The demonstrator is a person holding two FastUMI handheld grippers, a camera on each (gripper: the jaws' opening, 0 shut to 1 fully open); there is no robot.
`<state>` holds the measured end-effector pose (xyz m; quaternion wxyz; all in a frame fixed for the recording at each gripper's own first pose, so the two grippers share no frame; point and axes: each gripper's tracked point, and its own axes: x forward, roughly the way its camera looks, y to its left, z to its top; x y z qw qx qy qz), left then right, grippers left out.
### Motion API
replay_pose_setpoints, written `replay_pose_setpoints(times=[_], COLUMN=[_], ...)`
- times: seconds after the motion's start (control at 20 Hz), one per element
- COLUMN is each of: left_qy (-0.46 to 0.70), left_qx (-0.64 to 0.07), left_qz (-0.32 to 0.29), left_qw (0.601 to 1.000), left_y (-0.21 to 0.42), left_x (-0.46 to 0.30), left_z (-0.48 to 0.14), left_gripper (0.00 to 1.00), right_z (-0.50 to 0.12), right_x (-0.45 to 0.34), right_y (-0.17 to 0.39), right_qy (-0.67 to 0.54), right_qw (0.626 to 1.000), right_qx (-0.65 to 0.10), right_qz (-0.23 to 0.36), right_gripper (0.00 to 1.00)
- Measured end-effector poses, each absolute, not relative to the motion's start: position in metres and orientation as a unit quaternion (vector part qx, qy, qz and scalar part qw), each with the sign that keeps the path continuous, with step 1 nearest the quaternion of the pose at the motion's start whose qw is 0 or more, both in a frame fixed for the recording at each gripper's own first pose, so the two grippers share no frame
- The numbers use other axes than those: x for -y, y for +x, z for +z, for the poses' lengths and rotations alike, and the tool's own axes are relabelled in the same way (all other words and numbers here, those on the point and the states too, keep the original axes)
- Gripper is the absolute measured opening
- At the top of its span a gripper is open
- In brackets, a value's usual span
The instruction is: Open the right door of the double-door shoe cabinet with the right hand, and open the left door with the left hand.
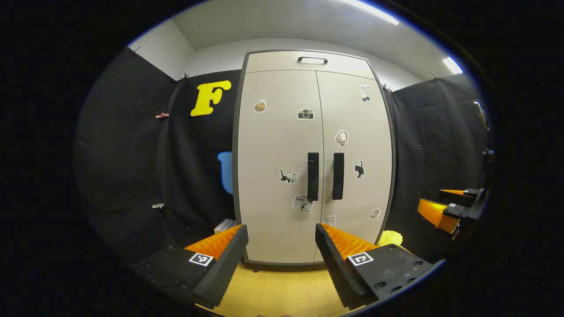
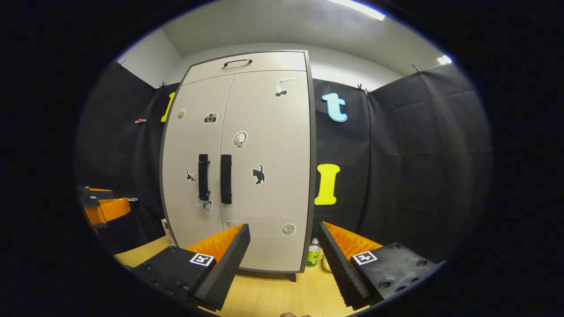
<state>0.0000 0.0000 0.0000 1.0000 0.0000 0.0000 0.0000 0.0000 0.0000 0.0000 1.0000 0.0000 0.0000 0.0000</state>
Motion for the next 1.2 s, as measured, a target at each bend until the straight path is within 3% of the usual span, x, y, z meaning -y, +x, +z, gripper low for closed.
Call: replay_pose_setpoints(times=[0.3,1.2], left_qy=[0.007,-0.016], left_qx=[-0.003,-0.041], left_qz=[-0.006,-0.050], left_qw=[1.000,0.998], left_y=[0.011,0.005], left_x=[0.010,-0.061], left_z=[-0.002,-0.043], left_gripper=[0.95,0.94], right_z=[-0.015,-0.007], right_x=[-0.003,-0.080], right_y=[0.004,-0.004], right_qy=[0.020,-0.003], right_qw=[0.999,0.999], right_qx=[-0.025,-0.037], right_qz=[-0.001,-0.039], right_gripper=[0.98,0.98])
